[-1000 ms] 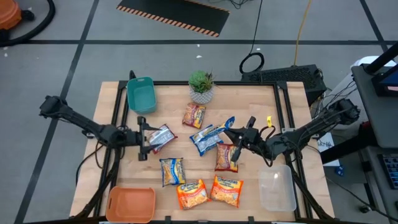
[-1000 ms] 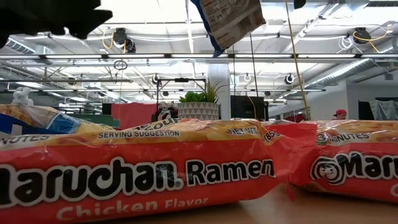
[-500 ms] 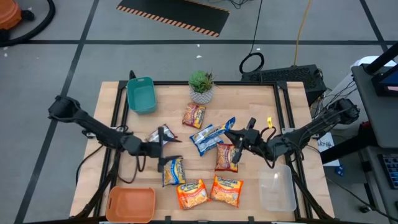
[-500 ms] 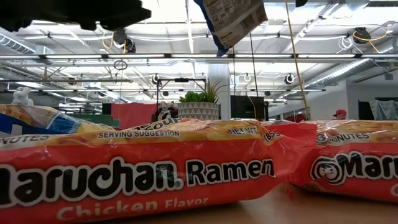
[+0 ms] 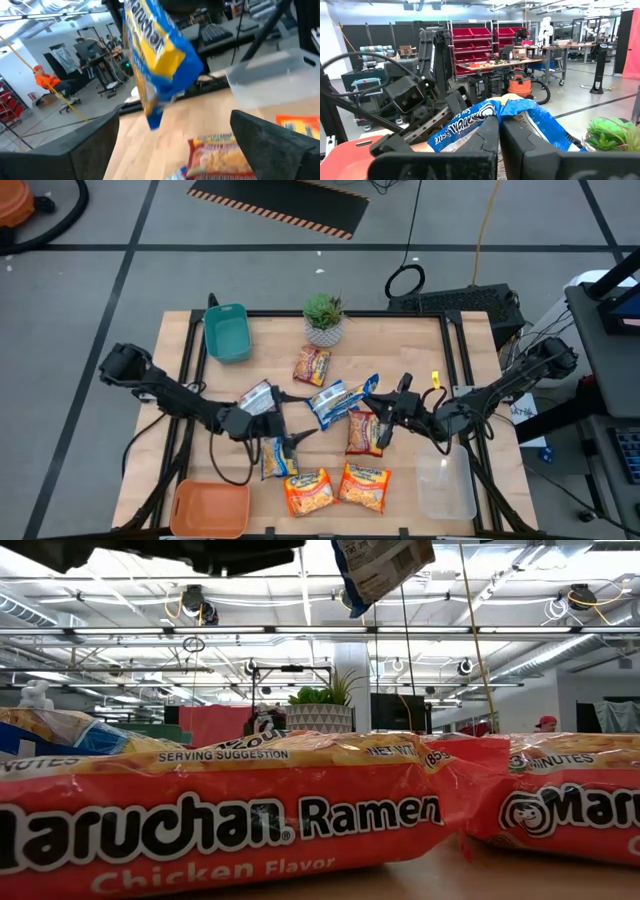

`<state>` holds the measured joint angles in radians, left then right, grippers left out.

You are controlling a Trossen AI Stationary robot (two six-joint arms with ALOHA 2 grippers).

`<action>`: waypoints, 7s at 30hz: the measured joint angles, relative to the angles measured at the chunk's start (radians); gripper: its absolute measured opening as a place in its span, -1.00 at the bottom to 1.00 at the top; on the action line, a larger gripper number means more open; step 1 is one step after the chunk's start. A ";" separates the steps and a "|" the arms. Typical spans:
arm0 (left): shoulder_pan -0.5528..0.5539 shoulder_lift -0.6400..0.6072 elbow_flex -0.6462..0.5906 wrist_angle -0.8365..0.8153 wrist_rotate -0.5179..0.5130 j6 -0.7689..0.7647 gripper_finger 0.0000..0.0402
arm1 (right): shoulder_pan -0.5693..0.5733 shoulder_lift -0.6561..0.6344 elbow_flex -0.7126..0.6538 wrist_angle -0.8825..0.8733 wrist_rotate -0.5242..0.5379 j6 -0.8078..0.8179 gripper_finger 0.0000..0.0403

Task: Sort Maruchan noodles
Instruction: Put the top right blue noodle pack into the transparent bin

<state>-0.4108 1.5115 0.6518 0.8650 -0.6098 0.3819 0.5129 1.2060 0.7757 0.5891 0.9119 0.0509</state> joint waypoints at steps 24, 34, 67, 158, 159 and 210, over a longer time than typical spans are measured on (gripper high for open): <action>0.035 0.303 0.258 0.187 0.038 -0.017 0.93 | 0.086 0.033 -0.001 -0.039 0.002 0.147 -1.00; 0.066 0.293 0.259 0.197 0.071 -0.011 0.36 | 0.129 0.037 -0.001 -0.048 0.008 0.158 -1.00; -0.006 0.293 0.259 0.159 0.118 -0.012 -0.44 | 0.200 -0.096 -0.001 -0.172 -0.002 0.060 0.14; -0.017 -0.093 0.259 -0.723 0.153 -0.553 0.59 | 0.166 -0.010 0.332 -1.504 -0.896 1.035 -0.31; -0.017 -0.092 0.259 -0.732 0.153 -0.554 0.59 | 0.170 -0.010 0.332 -1.518 -0.935 1.057 -0.31; 0.007 -0.077 0.259 -0.754 0.155 -0.620 0.59 | 0.477 -0.009 0.185 -1.880 -0.988 1.298 -0.03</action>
<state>-0.4034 1.4344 0.9104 0.1106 -0.4549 -0.2382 0.9898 1.1969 0.9611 -1.2907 -0.0758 1.3491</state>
